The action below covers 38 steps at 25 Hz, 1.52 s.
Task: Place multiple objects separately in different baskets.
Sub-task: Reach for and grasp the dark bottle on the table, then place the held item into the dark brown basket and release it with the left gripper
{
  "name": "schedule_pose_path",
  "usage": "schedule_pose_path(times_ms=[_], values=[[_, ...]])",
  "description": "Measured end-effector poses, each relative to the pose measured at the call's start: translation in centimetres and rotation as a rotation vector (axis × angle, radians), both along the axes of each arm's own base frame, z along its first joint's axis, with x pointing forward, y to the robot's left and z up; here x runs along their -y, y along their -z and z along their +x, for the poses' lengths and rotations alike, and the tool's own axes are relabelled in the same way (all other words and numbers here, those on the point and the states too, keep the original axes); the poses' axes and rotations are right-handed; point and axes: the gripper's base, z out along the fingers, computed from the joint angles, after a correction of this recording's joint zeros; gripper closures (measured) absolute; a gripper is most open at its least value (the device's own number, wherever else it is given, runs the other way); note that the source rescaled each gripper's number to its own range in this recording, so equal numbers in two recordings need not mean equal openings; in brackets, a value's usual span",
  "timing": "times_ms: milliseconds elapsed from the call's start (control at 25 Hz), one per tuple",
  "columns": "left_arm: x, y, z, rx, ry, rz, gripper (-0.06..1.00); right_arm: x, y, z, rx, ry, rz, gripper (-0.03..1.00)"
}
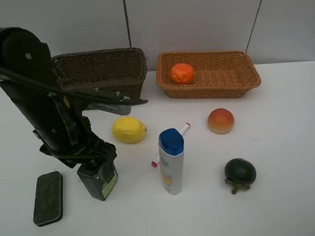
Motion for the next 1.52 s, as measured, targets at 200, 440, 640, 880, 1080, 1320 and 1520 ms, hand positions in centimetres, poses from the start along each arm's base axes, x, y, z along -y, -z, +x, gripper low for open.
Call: schedule_pose_path(times_ms=[200, 440, 640, 880, 1080, 1320, 1520], values=[[1.2, 1.6, 0.5, -0.035, 0.016, 0.024, -0.06, 0.0, 0.0, 0.0, 0.000, 0.000, 0.000, -0.03], [1.5, 1.6, 1.0, -0.013, 0.016, 0.023, -0.06, 0.0, 0.0, 0.0, 0.000, 0.000, 0.000, -0.03], [1.5, 1.6, 1.1, -0.014, -0.010, 0.024, 0.54, 0.0, 0.0, 0.0, 0.000, 0.000, 0.000, -0.03], [1.3, 1.6, 0.9, -0.034, -0.002, 0.049, 0.93, 0.0, 0.0, 0.0, 0.000, 0.000, 0.000, -0.03], [1.5, -0.2, 1.4, -0.027, 0.020, 0.053, 0.93, 0.0, 0.0, 0.0, 0.000, 0.000, 0.000, -0.03], [2.1, -10.3, 5.2, 0.293, -0.002, -0.112, 0.93, 0.0, 0.0, 0.0, 0.000, 0.000, 0.000, -0.03], [-1.3, -14.3, 11.8, 0.514, -0.194, -0.177, 0.93, 0.0, 0.0, 0.0, 0.000, 0.000, 0.000, -0.03]])
